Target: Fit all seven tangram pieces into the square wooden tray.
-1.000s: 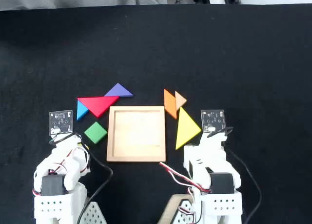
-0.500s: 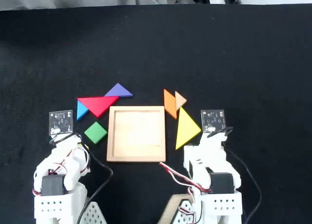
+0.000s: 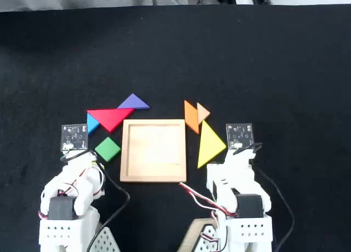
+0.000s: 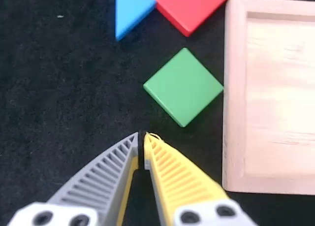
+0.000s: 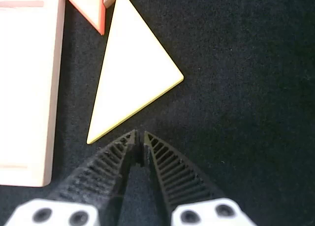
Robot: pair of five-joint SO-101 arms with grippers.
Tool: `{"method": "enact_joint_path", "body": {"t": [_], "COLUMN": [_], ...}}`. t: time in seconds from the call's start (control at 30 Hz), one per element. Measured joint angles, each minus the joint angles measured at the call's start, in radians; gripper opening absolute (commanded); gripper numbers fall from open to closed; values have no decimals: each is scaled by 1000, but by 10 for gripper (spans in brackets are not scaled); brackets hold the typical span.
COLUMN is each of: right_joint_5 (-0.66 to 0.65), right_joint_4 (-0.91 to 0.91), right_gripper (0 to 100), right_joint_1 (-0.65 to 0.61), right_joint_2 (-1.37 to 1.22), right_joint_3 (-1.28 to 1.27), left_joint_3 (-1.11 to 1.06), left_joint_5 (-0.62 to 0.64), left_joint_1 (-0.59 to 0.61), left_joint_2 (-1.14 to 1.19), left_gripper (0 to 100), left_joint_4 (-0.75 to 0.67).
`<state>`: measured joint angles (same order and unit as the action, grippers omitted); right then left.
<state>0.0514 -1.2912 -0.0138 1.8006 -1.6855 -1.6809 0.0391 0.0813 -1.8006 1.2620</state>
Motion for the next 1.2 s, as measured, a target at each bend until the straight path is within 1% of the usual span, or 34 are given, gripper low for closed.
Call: {"method": "enact_joint_path", "body": {"t": [0.1, 0.4, 0.57, 0.63, 0.8, 0.9, 1.03, 1.1, 1.17, 1.2], "right_joint_5": [0, 2, -2, -37, -210, -284, -299, -301, -301, -302], "right_joint_4": [34, 299, 423, 459, 485, 488, 482, 454, 446, 446], "right_gripper": [11, 12, 12, 12, 12, 12, 12, 12, 12, 12], "right_joint_1": [-12, -117, -120, -120, -146, -169, -163, -129, -109, -103], "right_joint_2": [0, 0, 0, 0, 0, 0, 0, 0, 0, 0], "right_joint_3": [0, 0, 0, 0, 0, 0, 0, 0, 0, 0], "left_joint_3": [0, 0, 0, 0, 0, 0, 0, 0, 0, 0], "left_joint_5": [0, 0, 0, 2, 0, 0, 0, 0, -41, -91], "left_joint_1": [-2, -2, 75, 80, 84, 109, 213, 227, 227, 227], "left_joint_2": [0, 0, 0, 0, 0, 0, 0, 0, 0, 0], "left_gripper": [30, 30, 30, 30, 30, 30, 30, 38, 77, 102], "left_joint_4": [0, 0, 0, 0, -2, -66, -152, -163, -178, -193]}}
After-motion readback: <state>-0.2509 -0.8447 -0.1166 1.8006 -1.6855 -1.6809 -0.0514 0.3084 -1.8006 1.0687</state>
